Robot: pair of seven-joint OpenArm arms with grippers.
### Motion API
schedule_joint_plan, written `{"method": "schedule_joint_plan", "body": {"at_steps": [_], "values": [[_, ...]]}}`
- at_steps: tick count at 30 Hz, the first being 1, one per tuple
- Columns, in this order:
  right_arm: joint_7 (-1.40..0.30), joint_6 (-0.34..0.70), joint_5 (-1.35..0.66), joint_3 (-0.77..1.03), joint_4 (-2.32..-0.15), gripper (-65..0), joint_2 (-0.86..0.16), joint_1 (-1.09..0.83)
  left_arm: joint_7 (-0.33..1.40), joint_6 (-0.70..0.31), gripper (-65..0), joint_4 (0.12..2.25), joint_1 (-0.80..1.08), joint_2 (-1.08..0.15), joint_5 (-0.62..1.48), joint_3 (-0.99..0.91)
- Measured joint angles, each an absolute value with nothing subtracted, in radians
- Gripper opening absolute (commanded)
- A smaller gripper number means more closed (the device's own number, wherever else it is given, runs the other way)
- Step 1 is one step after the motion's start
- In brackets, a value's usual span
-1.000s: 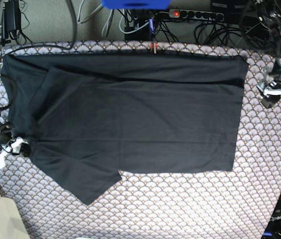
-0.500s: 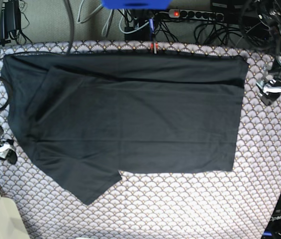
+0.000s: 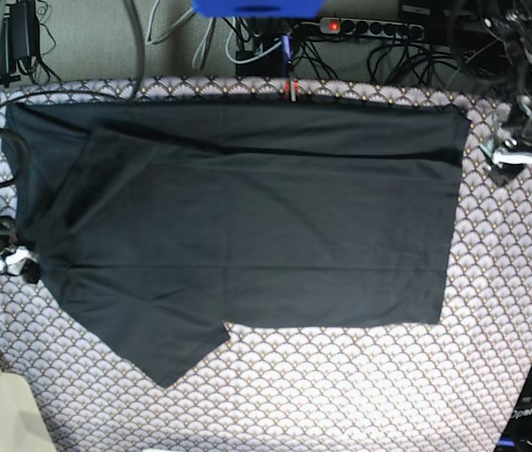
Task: Fold the T-shirt properly
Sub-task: 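Grasp the shirt's side edges with both grippers near the sleeves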
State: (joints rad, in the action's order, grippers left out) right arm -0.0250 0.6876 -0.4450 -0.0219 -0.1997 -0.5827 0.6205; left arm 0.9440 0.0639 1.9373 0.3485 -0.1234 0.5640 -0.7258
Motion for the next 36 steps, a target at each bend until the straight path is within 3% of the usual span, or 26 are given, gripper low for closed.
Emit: {"method": "schedule_joint_plan", "body": {"at_steps": [26, 31, 36], "values": [[0.068, 0.685, -0.495, -0.129, -0.218, -33.1, -0.534, 0.562, 0.935, 0.063, -27.4, 1.938, 0.368, -0.099, 0.566, -0.728], [0.068, 0.686, -0.495, -0.131, -0.218, -41.7, -0.535, 0.562, 0.935, 0.063, -27.4, 1.938, 0.367, -0.100, 0.566, -0.728], [0.058, 0.686, -0.495, -0.131, -0.218, -55.0, -0.534, 0.561, 0.934, 0.064, -27.4, 1.938, 0.357, -0.099, 0.566, -0.728]]}}
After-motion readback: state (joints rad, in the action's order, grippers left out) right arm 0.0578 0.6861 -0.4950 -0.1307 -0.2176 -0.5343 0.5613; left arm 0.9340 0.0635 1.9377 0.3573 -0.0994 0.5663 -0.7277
